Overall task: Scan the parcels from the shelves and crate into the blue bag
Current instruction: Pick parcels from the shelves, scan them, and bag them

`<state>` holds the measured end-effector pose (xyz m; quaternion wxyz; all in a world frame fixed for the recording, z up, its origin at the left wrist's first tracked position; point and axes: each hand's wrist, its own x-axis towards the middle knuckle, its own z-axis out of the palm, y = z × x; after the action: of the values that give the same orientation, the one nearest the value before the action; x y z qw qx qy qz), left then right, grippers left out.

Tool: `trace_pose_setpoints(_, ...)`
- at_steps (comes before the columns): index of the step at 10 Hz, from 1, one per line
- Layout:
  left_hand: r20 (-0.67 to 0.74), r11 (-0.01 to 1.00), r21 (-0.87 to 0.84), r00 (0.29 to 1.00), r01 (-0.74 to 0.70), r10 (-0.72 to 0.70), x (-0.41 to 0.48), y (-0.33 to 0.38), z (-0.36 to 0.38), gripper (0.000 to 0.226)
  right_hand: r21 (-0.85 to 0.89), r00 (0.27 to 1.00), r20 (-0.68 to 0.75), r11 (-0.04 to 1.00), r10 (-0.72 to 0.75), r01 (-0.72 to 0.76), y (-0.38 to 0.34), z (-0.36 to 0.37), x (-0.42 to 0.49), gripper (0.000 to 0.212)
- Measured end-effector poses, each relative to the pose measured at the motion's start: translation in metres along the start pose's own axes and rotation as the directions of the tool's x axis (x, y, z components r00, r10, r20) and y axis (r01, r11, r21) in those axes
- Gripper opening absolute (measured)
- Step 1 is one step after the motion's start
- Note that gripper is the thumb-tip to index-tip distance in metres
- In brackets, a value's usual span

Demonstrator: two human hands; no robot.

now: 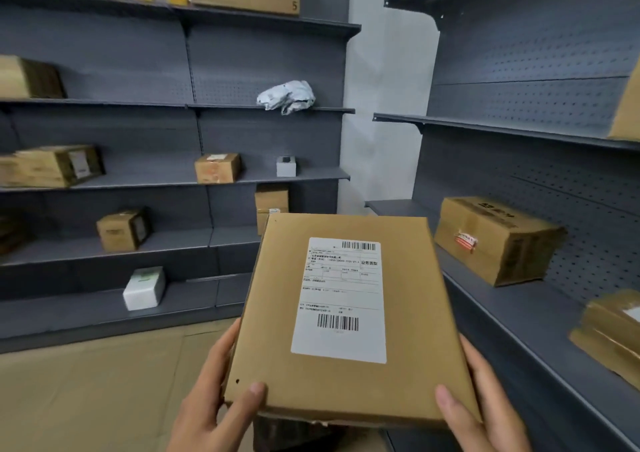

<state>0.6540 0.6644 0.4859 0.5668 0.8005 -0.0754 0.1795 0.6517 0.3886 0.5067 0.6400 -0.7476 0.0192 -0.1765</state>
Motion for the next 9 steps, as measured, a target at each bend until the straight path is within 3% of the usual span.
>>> trace_pose_setpoints(2,-0.038,0.98,-0.177,0.994,0.093,-0.101,0.078,-0.056,-0.04,0.074,0.034,0.998,0.027,0.998,0.054,-0.055,0.01,0.091,0.056,0.055)
trace_pose_setpoints(3,-0.023,0.973,-0.198,0.992,0.116,-0.123,0.121,-0.077,-0.054,0.065,0.05,0.999,0.038,0.998,0.038,-0.04,0.019,0.13,0.087,0.058)
trace_pose_setpoints(5,-0.014,0.984,-0.122,0.991,0.133,-0.136,0.196,-0.133,-0.049,0.071,0.015,1.0,-0.004,1.0,0.002,-0.002,0.06,0.174,0.151,0.052)
trace_pose_setpoints(7,0.034,0.973,-0.062,0.975,0.224,-0.222,0.263,-0.191,0.006,0.071,-0.09,0.999,0.009,0.995,0.034,-0.033,0.124,0.177,0.244,0.066)
trace_pose_setpoints(9,0.031,0.937,0.039,0.937,0.348,-0.349,0.315,-0.246,0.084,0.075,-0.175,0.987,0.081,0.977,0.14,-0.124,0.204,0.171,0.339,0.06)
